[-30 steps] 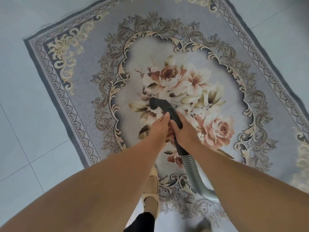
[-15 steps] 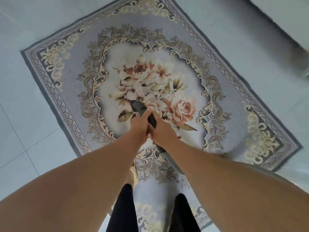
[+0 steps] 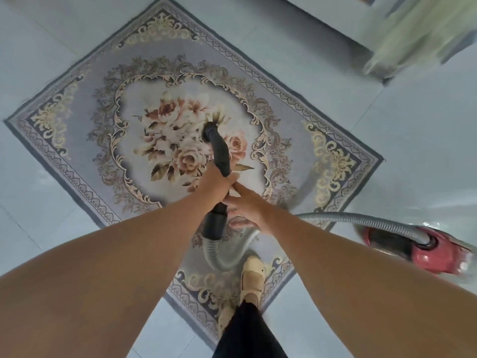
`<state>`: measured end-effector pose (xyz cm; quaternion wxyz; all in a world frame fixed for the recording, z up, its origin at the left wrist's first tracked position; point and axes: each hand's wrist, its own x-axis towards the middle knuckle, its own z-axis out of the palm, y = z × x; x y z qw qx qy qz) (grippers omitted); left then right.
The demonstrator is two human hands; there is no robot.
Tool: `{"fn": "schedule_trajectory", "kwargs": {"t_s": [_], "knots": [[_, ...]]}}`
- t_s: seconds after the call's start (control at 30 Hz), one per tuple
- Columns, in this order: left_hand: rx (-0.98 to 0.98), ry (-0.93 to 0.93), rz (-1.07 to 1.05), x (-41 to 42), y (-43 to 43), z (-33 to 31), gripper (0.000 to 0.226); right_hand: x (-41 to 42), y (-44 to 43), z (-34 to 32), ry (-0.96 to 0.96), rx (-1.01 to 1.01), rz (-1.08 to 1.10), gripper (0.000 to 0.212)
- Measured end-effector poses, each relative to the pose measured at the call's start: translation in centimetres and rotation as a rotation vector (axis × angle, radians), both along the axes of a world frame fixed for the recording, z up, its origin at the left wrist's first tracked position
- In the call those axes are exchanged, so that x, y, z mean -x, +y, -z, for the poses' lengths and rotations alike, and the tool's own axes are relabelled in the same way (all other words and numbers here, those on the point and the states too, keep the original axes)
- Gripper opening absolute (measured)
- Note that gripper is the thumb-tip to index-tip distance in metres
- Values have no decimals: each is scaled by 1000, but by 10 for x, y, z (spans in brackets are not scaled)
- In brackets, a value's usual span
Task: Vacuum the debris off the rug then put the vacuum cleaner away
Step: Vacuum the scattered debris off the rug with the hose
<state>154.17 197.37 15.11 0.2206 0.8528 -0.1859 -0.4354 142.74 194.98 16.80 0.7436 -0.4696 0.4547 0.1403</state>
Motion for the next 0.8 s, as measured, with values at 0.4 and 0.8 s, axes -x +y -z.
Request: {"fn": "schedule_trajectory", "kwargs": {"t_s": [0.4,0.8], "knots": [[-21,-240,470,162,99,-18,43,173,85,-17,123,18,222,37],[-61,-339,654,329,112,-4,46,355,64,-18,222,48,305,36]]}}
